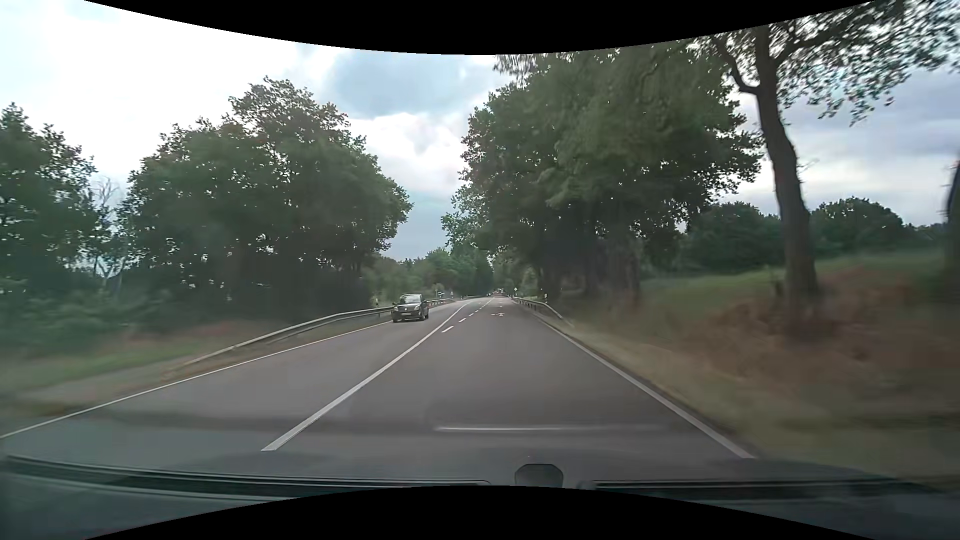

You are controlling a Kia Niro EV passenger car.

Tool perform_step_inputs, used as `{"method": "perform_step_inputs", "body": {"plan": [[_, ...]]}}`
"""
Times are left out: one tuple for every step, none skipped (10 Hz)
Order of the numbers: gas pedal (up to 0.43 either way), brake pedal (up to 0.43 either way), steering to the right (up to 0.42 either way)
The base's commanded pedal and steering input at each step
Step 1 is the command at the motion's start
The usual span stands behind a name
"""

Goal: Follow the waypoints while adhering to traffic rules and regulations

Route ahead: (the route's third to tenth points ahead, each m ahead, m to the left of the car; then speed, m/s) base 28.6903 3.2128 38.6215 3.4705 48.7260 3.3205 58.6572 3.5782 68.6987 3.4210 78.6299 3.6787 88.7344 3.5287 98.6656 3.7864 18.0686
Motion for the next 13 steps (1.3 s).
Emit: {"method": "perform_step_inputs", "body": {"plan": [[0.098, 0.0, -0.003], [0.098, 0.0, -0.003], [0.098, 0.0, -0.004], [0.098, 0.0, -0.004], [0.087, 0.0, -0.004], [0.087, 0.0, -0.005], [0.087, 0.0, -0.006], [0.087, 0.0, -0.006], [0.087, 0.0, -0.005], [0.087, 0.0, -0.005], [0.087, 0.0, -0.004], [0.087, 0.0, -0.004], [0.087, 0.0, -0.003]]}}
